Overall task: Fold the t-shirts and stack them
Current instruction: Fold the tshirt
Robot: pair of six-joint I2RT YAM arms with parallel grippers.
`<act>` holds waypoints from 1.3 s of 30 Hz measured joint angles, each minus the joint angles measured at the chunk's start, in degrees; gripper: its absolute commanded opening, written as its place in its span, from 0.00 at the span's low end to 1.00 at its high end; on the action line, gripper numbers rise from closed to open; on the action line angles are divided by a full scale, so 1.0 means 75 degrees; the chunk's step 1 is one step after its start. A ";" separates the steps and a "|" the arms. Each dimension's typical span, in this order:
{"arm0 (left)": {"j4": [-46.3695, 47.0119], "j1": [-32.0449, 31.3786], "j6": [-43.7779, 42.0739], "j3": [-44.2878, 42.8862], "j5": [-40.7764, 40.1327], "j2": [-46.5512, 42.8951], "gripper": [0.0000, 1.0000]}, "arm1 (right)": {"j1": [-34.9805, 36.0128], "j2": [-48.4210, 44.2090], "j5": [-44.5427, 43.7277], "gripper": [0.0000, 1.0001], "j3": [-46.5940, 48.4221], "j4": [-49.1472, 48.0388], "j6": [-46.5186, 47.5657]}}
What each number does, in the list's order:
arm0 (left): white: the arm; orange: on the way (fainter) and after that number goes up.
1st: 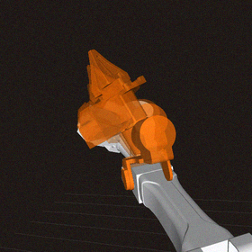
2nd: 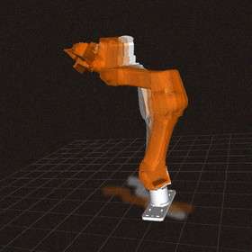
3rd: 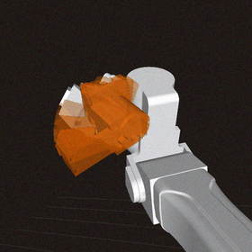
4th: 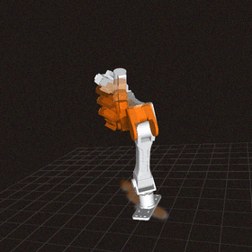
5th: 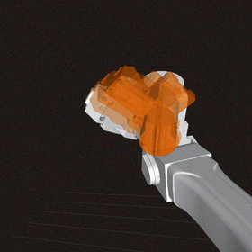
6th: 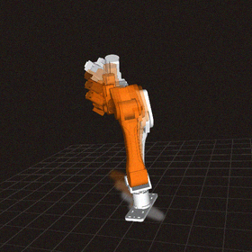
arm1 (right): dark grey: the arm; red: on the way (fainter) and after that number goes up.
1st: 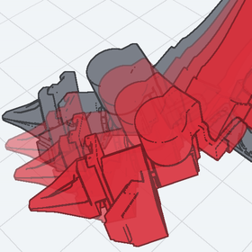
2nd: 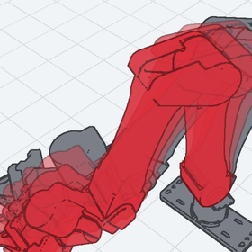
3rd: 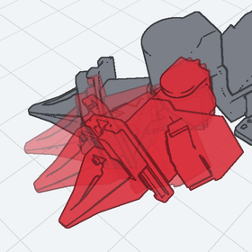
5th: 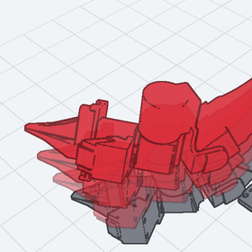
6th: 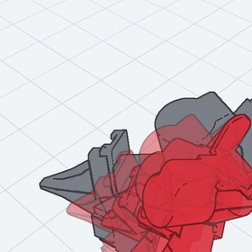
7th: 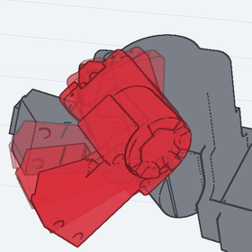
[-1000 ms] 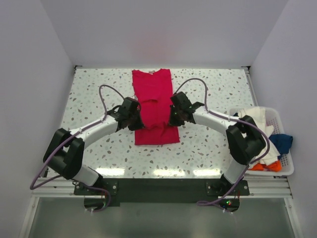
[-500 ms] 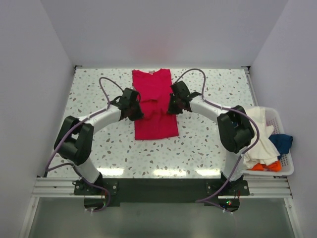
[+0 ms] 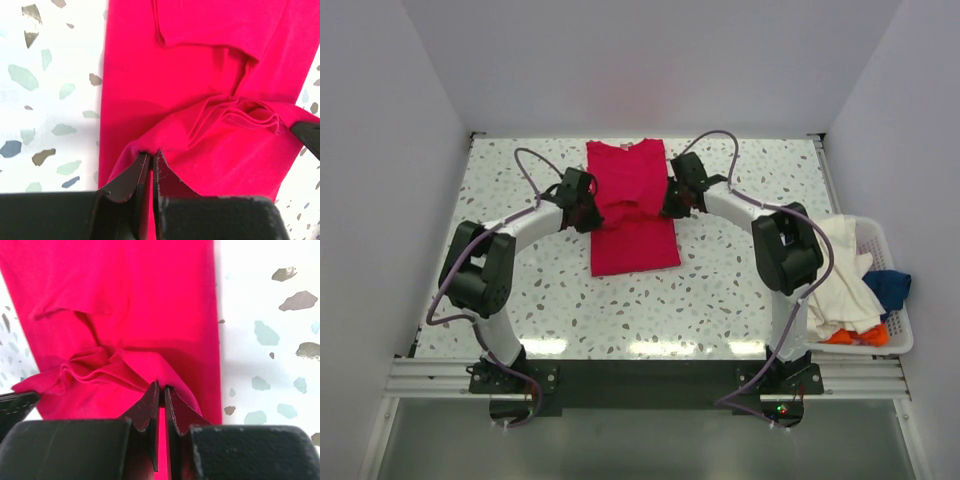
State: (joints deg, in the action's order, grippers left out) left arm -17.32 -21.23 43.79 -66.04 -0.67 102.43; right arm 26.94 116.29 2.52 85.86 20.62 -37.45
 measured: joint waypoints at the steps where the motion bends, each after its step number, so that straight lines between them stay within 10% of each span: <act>1: 0.0029 0.0032 -0.0006 -0.0012 0.0009 0.0032 0.00 | -0.0035 0.0058 0.0029 0.00 0.0006 -0.0012 0.0000; 24: 0.0452 0.0495 -0.0137 -0.0423 0.0565 0.0595 0.03 | -0.0472 0.0536 0.0469 0.01 0.0548 -0.0125 -0.0015; 34: 0.0822 0.0769 -0.0353 -0.0533 0.0927 0.0764 0.64 | -0.0641 0.1078 0.0828 0.53 0.1268 -0.0044 0.0213; 39: 0.0944 0.1087 -0.0586 -0.0335 0.1037 0.0254 0.59 | -0.0801 0.0933 0.0766 0.58 0.1332 0.0079 0.0560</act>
State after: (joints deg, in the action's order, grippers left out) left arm -10.24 -13.08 39.40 -68.55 7.11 104.33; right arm 20.93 123.28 8.27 95.85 21.21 -33.26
